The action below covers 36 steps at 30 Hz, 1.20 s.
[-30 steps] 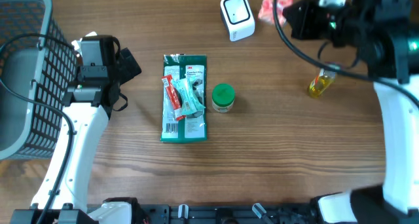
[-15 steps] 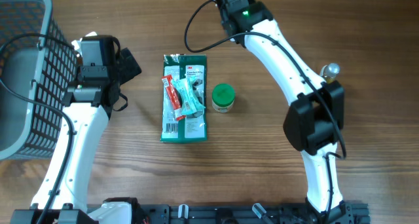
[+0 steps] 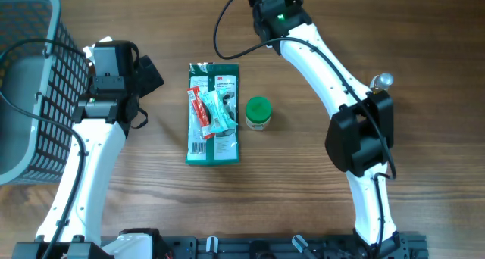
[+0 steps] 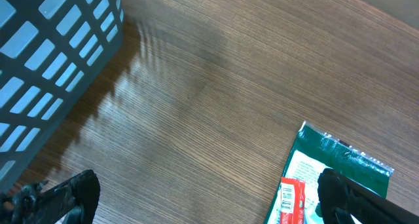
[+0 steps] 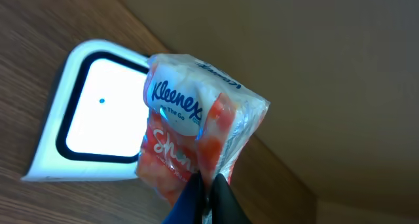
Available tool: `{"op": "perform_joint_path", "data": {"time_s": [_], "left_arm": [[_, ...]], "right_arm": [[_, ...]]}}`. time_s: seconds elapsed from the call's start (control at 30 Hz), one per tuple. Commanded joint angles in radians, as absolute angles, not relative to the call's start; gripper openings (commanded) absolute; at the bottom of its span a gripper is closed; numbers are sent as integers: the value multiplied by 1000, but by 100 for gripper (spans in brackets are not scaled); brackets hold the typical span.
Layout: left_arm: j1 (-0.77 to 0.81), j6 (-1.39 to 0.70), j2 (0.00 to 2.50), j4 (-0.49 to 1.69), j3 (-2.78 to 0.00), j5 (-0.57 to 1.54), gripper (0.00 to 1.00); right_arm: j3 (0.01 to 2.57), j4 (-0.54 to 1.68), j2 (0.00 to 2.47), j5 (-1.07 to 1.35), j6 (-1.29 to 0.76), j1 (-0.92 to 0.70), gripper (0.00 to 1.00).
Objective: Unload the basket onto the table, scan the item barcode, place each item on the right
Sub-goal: 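Raise the Kleenex pack to the scanner window with the right gripper, then place the Kleenex pack on the table right side and release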
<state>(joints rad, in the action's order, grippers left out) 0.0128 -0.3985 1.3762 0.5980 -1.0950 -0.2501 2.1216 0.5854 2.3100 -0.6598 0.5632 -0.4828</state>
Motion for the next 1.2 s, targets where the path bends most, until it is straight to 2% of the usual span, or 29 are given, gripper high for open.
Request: {"op": "perform_joint_path", "data": {"time_s": [0.0,0.6,0.7,0.8,0.9,1.0,1.07,1.17], "left_arm": [[9,-397,1377,595,-1099,-263,100],[9,-397,1377,595,-1099,-263,100],[9,-397,1377,595,-1099,-263,100],[9,-397,1377,595,-1099,-263,100],[9,-397,1377,595,-1099,-263,100],[9,-397,1377,595,-1099,-263,100],[9,-397,1377,595,-1099,-263,100],[9,-397,1377,595,-1099,-263,100]], "right_arm": [[2131,595,2383,-719,602,-483,4],[2118,619,2406,-673,595,-483,4],[2120,621,2375,-673,509,-483,4],[2120,647,2239,-657,434,-483,4],[2120,801,2060,-568,339,-483,4],[2120,1078,1894,-350,188,-461,4],[2120,1277,1849,-228,120,-431,5],[2096,1518,1857,-205,-6,-390,5]]}}
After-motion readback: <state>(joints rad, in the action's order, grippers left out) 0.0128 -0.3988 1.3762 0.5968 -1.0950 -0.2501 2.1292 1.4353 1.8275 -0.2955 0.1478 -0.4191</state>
